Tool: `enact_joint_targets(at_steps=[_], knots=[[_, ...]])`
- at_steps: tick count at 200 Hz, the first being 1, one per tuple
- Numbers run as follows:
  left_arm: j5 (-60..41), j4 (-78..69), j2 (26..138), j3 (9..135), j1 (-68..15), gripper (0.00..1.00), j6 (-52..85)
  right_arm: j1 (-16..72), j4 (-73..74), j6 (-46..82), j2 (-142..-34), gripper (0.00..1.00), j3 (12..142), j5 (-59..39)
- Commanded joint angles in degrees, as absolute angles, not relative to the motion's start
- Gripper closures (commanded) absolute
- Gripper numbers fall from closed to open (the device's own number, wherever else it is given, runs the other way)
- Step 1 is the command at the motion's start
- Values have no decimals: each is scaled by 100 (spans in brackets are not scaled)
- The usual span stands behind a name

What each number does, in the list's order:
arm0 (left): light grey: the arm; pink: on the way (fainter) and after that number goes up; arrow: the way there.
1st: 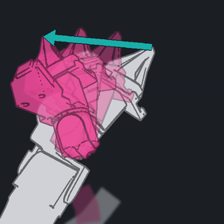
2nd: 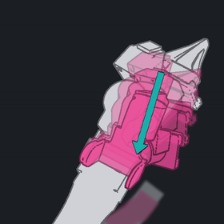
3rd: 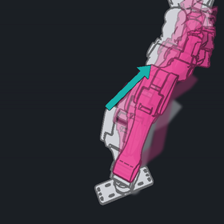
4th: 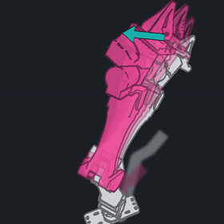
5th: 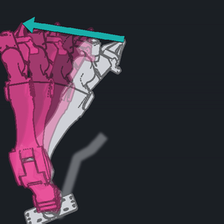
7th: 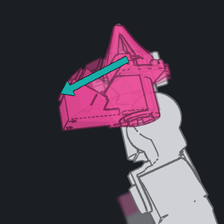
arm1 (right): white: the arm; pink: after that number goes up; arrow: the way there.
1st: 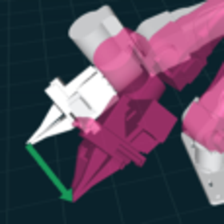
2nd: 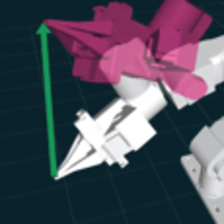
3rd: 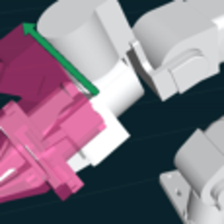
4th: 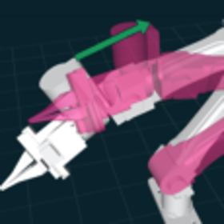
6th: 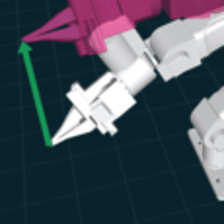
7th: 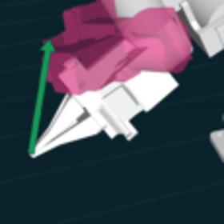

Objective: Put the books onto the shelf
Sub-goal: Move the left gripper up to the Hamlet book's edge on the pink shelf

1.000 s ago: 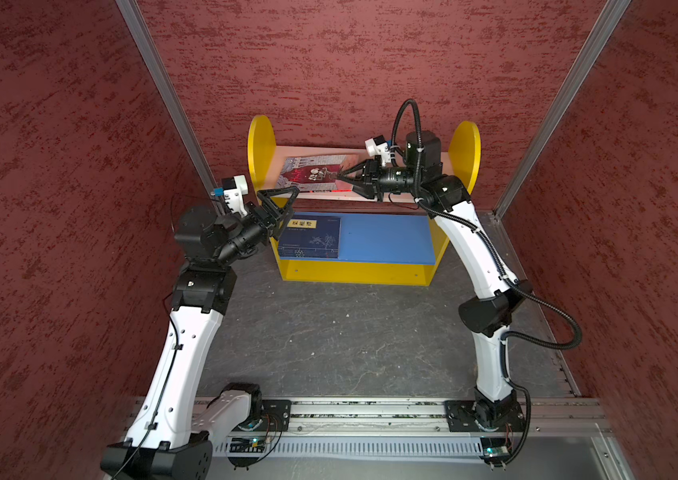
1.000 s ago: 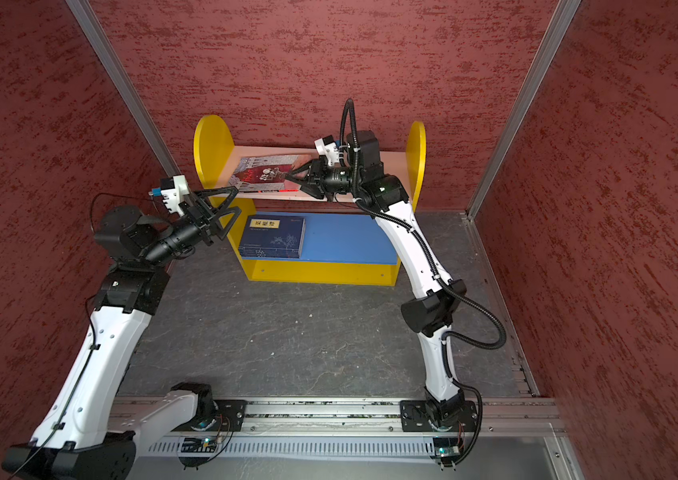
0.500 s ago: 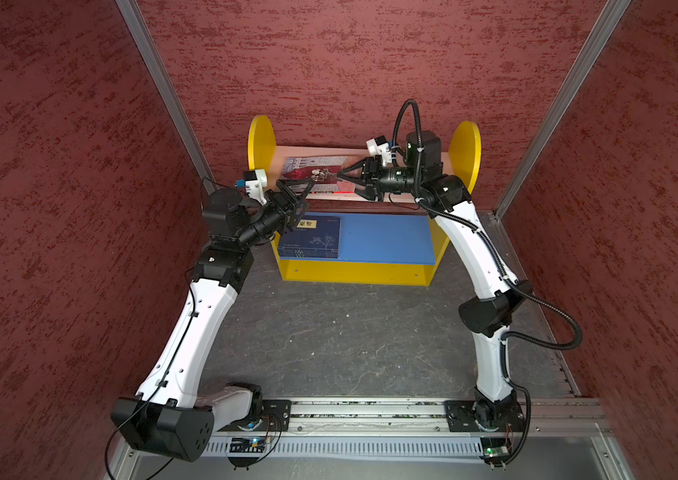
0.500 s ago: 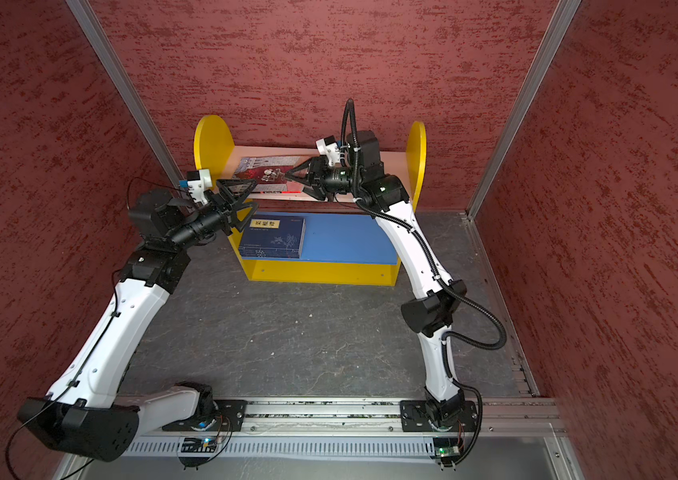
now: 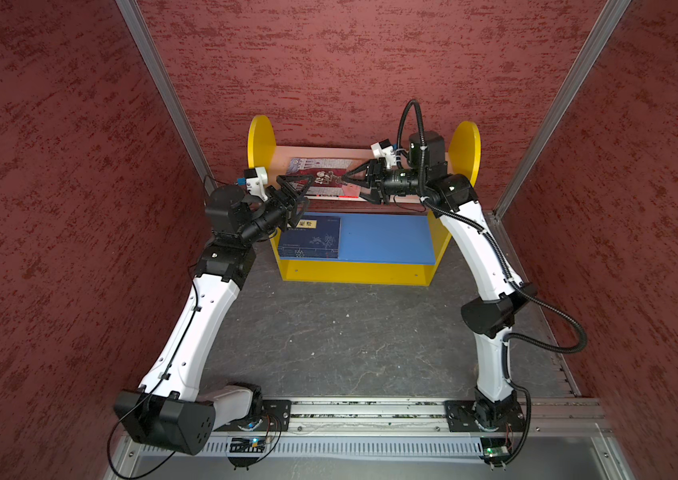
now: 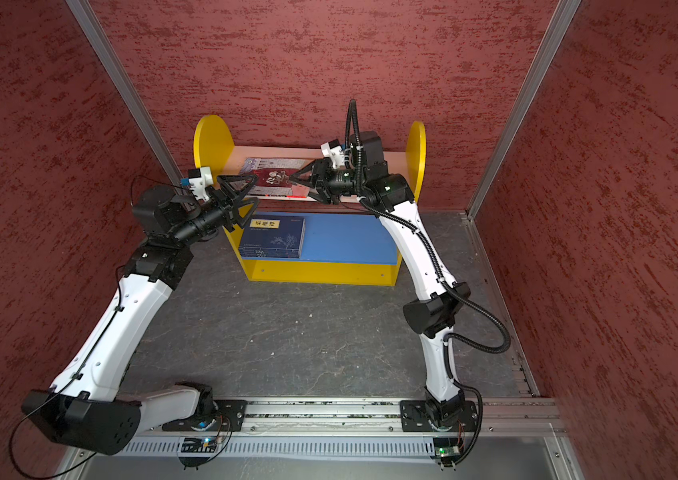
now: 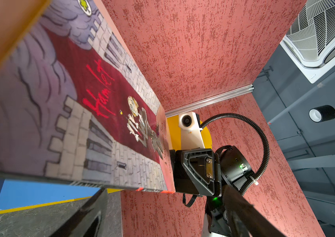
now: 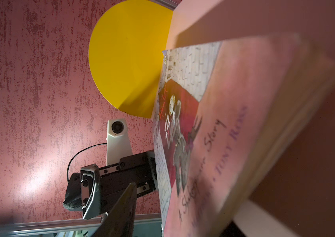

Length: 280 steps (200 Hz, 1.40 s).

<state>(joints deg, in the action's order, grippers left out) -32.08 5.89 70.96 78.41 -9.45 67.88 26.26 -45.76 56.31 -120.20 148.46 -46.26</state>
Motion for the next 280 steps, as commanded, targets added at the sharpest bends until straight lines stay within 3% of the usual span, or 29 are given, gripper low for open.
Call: enact_joint_targets(at_steps=[1, 46, 79, 150, 170, 196, 240, 280], knots=[[-3156, 367, 7123, 7996, -906, 16, 6912, 2564, -5350, 5539, -12060, 49, 14821, -4527], [-3155, 352, 7189, 8028, -899, 23, 7027, 2566, -5446, 5529, -12028, 47, 14816, -4588], [-3208, 365, 7111, 7851, -900, 23, 7058, 2577, -5506, 5503, -12045, 48, 14812, -4605], [-3199, 334, 7300, 7847, -1008, 32, 7040, 2610, -5565, 5434, -11990, 55, 14803, -4641], [-3199, 362, 7343, 7874, -1044, 33, 7023, 2619, -5509, 5415, -12018, 61, 14735, -4706], [-3185, 457, 7370, 7849, -1064, 34, 7022, 2652, -5388, 5429, -12023, 81, 14662, -4790], [-3158, 466, 7392, 7862, -1046, 37, 7053, 2663, -5317, 5402, -12041, 86, 14659, -4960], [-3190, 448, 7383, 7842, -993, 53, 7198, 2698, -5102, 5473, -12031, 85, 14638, -5286]])
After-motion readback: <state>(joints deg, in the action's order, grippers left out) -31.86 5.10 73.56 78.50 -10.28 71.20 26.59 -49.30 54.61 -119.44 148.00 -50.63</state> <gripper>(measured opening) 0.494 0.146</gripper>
